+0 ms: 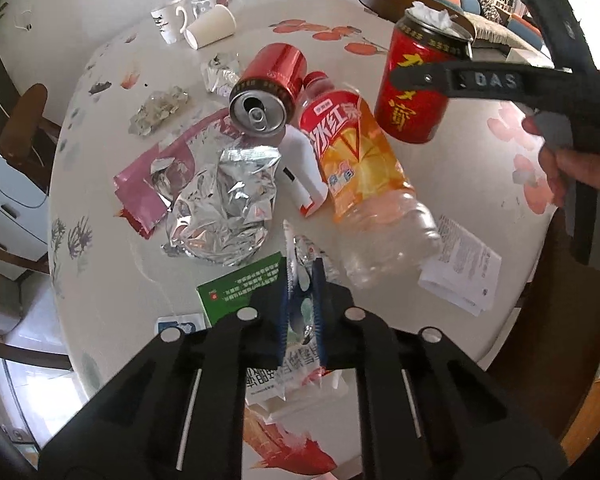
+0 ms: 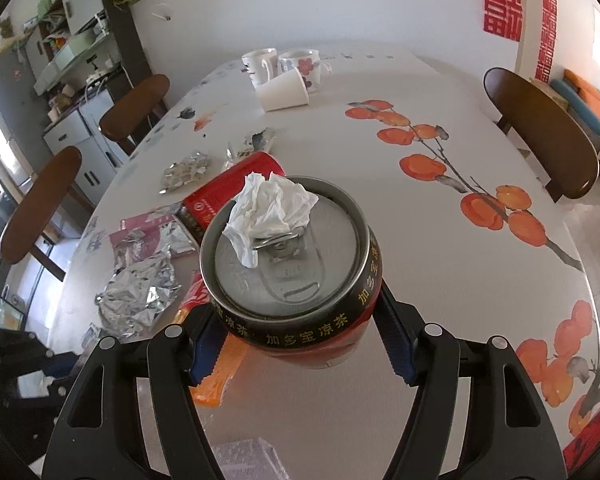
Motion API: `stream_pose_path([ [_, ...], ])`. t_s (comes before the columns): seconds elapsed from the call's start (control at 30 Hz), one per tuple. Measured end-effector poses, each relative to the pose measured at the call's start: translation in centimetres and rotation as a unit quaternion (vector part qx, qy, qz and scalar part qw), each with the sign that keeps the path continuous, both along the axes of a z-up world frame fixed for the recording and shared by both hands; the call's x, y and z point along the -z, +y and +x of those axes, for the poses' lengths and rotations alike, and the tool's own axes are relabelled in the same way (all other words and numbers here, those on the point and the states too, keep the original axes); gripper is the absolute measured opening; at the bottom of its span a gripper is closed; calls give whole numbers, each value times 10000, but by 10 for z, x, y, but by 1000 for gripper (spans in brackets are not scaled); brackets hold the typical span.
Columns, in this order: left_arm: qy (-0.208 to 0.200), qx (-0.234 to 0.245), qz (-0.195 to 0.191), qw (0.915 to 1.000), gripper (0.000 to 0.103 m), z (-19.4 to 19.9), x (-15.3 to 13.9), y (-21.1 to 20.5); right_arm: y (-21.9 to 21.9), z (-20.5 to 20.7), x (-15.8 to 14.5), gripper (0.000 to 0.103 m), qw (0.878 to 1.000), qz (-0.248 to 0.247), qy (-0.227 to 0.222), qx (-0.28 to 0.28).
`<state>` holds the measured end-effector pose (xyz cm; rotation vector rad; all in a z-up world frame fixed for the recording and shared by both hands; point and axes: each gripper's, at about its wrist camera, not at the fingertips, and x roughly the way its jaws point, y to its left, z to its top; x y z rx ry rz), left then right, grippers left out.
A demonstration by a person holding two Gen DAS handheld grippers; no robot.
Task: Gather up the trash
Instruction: 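Grasp the silver blister pack with the left gripper while the right gripper lifts the red can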
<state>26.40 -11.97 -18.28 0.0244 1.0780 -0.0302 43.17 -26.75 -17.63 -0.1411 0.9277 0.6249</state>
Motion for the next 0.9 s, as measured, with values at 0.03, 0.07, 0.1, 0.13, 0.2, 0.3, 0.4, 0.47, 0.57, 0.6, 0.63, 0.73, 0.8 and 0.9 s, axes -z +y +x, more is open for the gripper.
stream_pose_path([
  [0.03, -29, -2, 20, 10000, 6, 0, -2, 0, -1, -3, -3, 67, 10000, 3, -11, -37],
  [0.07, -34, 18, 4, 10000, 4, 0, -3, 0, -2, -5, -5, 67, 10000, 6, -13, -70],
  [0.1, -37, 20, 10, 10000, 4, 0, -4, 0, -3, -8, -7, 67, 9999, 6, -7, -110],
  [0.13, -48, 17, 18, 10000, 4, 0, -5, 0, -4, -12, -10, 67, 9999, -15, -17, -156],
  [0.2, -60, 39, -28, 10000, 4, 0, -7, -1, -7, -17, -15, 67, 9997, 50, 22, -243],
  [0.3, -125, 63, -55, 9999, 4, -2, -11, -1, -13, -26, -22, 67, 9993, 110, 57, -361],
  [0.4, -211, 45, -112, 9997, 4, -4, -17, 0, -17, -36, -29, 67, 9986, 194, 106, -491],
  [0.47, -271, 39, -143, 9995, 4, -4, -22, 1, -17, -43, -33, 67, 9982, 172, 90, -566],
  [0.57, -385, 42, -121, 9992, 4, -4, -32, 2, -16, -51, -37, 67, 9977, 192, 92, -649],
  [0.6, -412, 52, -97, 9991, 4, -4, -34, 2, -16, -54, -39, 67, 9976, 189, 75, -665],
  [0.63, -443, 79, -83, 9990, 4, -5, -38, 2, -16, -57, -41, 67, 9972, 213, 91, -705],
  [0.73, -519, 104, -64, 9986, 4, -7, -45, 2, -14, -64, -44, 67, 9967, 232, 84, -773],
  [0.8, -548, 75, -100, 9984, 4, -8, -50, 4, -13, -67, -47, 67, 9963, 264, 97, -807],
  [0.9, -634, 56, -76, 9979, 4, -13, -59, 6, -13, -71, -51, 67, 9955, 339, 128, -876],
])
